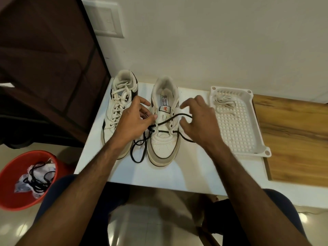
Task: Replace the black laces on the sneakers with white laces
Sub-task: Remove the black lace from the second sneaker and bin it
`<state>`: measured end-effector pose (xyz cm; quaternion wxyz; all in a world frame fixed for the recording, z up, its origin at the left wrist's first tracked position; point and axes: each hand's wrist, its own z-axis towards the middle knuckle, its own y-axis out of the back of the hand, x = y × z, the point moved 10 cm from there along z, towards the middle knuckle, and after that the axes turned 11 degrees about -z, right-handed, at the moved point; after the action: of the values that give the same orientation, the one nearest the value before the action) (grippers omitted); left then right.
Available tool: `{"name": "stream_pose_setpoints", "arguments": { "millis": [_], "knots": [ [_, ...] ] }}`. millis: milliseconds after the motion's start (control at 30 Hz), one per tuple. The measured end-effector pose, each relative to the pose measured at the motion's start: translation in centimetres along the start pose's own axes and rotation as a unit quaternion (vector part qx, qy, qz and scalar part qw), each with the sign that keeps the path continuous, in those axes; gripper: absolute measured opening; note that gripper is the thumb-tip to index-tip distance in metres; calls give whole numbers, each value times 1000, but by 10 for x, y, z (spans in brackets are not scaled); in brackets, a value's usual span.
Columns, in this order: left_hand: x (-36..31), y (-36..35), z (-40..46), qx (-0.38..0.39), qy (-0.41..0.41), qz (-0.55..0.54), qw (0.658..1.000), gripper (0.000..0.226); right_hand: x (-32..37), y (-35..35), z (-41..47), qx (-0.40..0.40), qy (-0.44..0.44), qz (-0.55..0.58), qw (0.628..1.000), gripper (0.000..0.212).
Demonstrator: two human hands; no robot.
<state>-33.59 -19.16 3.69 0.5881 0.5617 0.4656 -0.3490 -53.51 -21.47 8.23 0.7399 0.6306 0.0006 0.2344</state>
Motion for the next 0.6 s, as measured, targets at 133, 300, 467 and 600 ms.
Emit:
{"name": "stream_pose_setpoints", "arguments": {
  "millis": [133,300,467,600],
  "knots": [
    [0,1,1,-5,-1,1,1000,37,50,-42,-8,69,102,-30,992,24],
    [0,0,1,-5,-1,8,1000,36,43,-41,1,52,102,-41,993,12],
    [0,-3,3,5,-3,19,1000,35,-21,-4,8,-9,-45,78,996,3],
    [1,-2,3,3,-6,20,1000,34,-42,-3,3,16,-99,31,994,12]
  ]
}}
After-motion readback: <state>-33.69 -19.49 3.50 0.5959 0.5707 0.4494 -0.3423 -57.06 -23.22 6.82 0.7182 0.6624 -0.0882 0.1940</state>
